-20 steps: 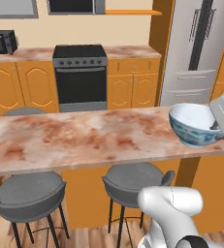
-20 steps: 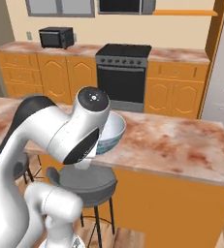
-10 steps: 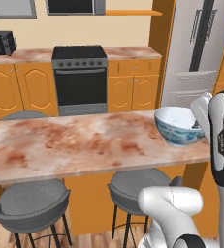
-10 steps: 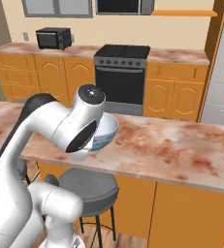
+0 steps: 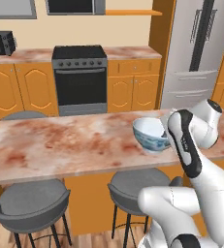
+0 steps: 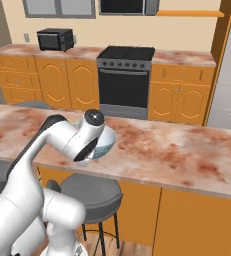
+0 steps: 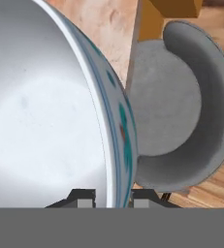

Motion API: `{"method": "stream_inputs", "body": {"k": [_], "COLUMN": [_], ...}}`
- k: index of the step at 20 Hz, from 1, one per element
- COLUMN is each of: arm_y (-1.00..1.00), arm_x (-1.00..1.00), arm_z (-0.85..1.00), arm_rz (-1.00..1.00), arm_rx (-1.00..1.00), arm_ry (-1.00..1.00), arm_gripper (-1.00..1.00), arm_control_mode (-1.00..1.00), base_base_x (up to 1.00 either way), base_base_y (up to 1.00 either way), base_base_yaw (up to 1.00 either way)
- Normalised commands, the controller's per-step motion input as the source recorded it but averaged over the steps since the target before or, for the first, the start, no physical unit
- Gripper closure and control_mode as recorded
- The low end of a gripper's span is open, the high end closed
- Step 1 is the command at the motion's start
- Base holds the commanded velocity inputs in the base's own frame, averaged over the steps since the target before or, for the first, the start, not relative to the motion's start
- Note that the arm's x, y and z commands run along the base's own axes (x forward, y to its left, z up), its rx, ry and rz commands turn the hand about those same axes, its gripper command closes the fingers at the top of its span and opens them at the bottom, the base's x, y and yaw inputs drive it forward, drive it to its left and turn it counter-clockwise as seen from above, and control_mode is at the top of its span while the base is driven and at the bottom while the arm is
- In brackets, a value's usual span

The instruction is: Pick up the bowls from the cabinet and place each bowl in front of a stool on the dining counter.

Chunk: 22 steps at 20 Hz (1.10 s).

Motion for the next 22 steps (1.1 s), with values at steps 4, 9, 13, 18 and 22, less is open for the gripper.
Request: {"method": "stream_inputs", "body": {"k": [4, 9, 13, 18, 22], "arm_y": [0.00, 0.00, 0.00, 0.00, 0.01], "arm_x": [1.00, 0.86, 0.49, 0.05, 0.00], "arm_z": [-0.57, -0.07, 0.00, -0.14, -0.34], "arm_rz": [0.02, 0.00, 0.00, 0.00, 0.00], "arm_rx": [0.08, 0.02, 0.00, 0.00, 0.00], "arm_ry": [0.00, 0.01, 0.04, 0.04, -0.04], "arm_gripper": [1.00, 1.00, 1.00, 1.00, 1.00], "arm_control_mode": [-1.00, -1.00, -1.00, -1.00, -1.00], "base_base_x": [0.00, 0.00, 0.00, 0.00, 0.00], "base_base_y": [0.00, 0.00, 0.00, 0.00, 0.00], "base_base_yaw": [0.00, 0.00, 0.00, 0.00, 0.00]}}
